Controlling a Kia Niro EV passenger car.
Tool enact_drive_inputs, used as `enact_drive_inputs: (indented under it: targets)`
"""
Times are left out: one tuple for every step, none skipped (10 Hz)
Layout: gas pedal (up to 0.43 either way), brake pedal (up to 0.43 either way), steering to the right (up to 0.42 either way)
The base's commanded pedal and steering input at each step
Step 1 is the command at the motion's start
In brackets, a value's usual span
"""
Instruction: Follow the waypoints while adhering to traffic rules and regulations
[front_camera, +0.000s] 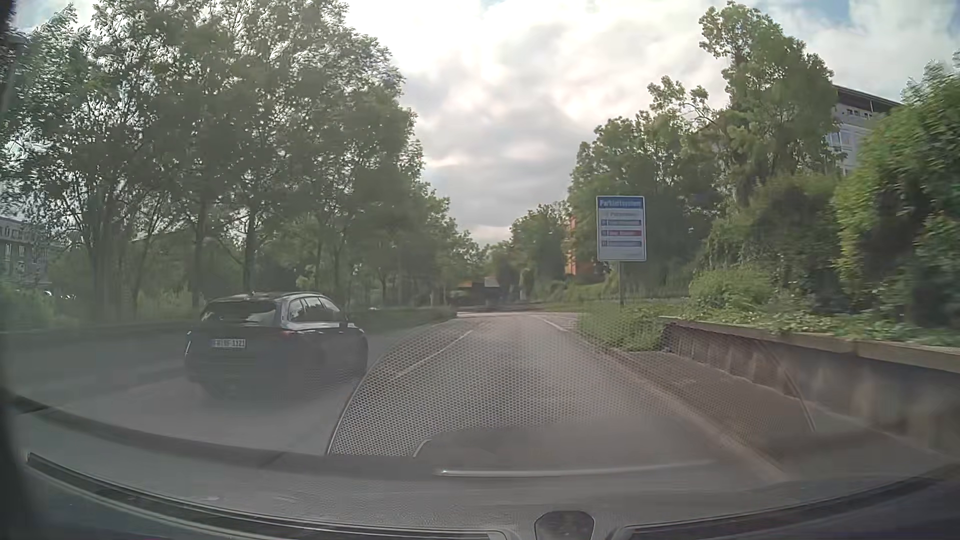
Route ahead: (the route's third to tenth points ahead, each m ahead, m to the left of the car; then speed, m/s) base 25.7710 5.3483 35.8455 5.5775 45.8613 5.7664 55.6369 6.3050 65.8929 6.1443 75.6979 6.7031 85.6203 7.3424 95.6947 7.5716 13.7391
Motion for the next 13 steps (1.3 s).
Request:
enact_drive_inputs:
  targets:
    - [0.110,0.000,0.002]
    - [0.110,0.000,0.002]
    - [0.110,0.000,0.002]
    - [0.110,0.000,0.001]
    - [0.110,0.000,0.000]
    - [0.098,0.000,0.000]
    - [0.098,0.000,0.000]
    - [0.098,0.000,0.000]
    - [0.098,0.000,-0.001]
    - [0.098,0.000,-0.001]
    - [0.138,0.000,-0.001]
    - [0.138,0.000,-0.001]
    - [0.138,0.000,-0.001]
